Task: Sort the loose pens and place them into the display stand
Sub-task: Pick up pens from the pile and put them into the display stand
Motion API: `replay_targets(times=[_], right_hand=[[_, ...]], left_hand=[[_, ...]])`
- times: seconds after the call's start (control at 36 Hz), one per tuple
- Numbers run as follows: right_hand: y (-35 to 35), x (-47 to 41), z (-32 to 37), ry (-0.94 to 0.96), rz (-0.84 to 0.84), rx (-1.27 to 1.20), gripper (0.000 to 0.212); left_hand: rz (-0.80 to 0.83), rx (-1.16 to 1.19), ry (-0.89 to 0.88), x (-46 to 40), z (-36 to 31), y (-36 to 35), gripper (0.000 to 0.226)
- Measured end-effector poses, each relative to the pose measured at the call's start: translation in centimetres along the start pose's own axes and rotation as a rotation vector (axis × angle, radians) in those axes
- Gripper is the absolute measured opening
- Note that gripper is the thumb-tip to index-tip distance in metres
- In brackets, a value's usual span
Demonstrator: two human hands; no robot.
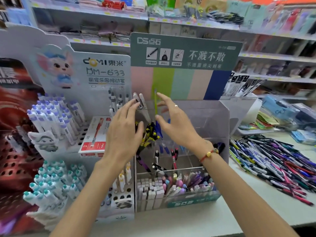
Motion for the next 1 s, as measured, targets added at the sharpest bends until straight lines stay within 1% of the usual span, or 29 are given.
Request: replay_targets(times=[0.06,0.08,0.14,0.19,0.25,0.36,0.44,0.5,0.58,0.67,0.78,0.83,0.92,0.97,1.0], right_hand=[[1.2,3.1,-1.9,-0.044,-0.029,-0.044,0.044],[1.8,4.8,-3.1,-0.079,-0.016,-0.055,0.036],[2.6,8.3,-5.7,-0.163,0.077,-0.057,0.028],[3.4,11.7,-8.3,-0.245,0.203,-0.027,0.023],[4.4,14.8,-11.6,-0.336,0.279,0.011,0.020],[7.4,20.2,-18.8,-0.473,0.307,0.033,0.016],[10.1,24.0,-24.6,-0.563,0.330,0.050,0.020],[11.7,26.1,-28.4,-0.600,0.352,0.111,0.022],[13.5,29.1,-33.5,-0.653,0.455,0.252,0.025],[14.3,31.7,-37.7,-0.682,0.566,0.330,0.029],[14.2,33.8,-41.8,-0.696,0.651,0.379,0.033],[13.5,34.5,-43.6,-0.691,0.641,0.414,0.037],[12.1,35.0,-45.9,-0.686,0.565,0.499,0.052],[10.6,35.5,-47.3,-0.715,0.540,0.513,0.063],[10.0,35.8,-47.9,-0.722,0.518,0.511,0.064]], left_hand=[[-0.049,0.025,-0.018,0.8,-1.5,0.2,0.047],[-0.052,0.043,-0.025,1.2,-2.4,0.1,0.044],[-0.029,0.088,-0.042,1.6,-4.6,-0.6,0.040],[0.040,0.112,-0.057,1.6,-7.0,-2.4,0.036],[0.135,0.123,-0.083,1.4,-9.8,-5.0,0.031],[0.304,0.122,-0.117,0.7,-15.7,-11.4,0.026],[0.378,0.113,-0.109,0.0,-20.3,-16.6,0.024],[0.413,0.087,-0.127,-0.4,-23.1,-20.3,0.024],[0.500,0.027,-0.155,-1.3,-26.5,-26.1,0.026],[0.625,-0.043,-0.164,-1.8,-28.8,-31.7,0.028],[0.788,-0.213,-0.170,-1.5,-30.0,-37.3,0.032],[0.859,-0.271,-0.169,-1.1,-29.8,-40.0,0.035],[0.923,-0.288,-0.171,-0.9,-29.1,-43.8,0.043],[0.892,-0.228,-0.164,-1.1,-28.2,-46.4,0.047],[0.858,-0.153,-0.114,-1.2,-27.6,-47.6,0.049]])
Point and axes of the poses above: each hand's wrist, its own x-axis away from the middle knuckle, its own y-axis out of the back of the hand, z = x × y, the point moved 6 cm from there along -x, towards the middle knuckle, and after that the axes turned 12 degrees about z, right-handed, at the moved point
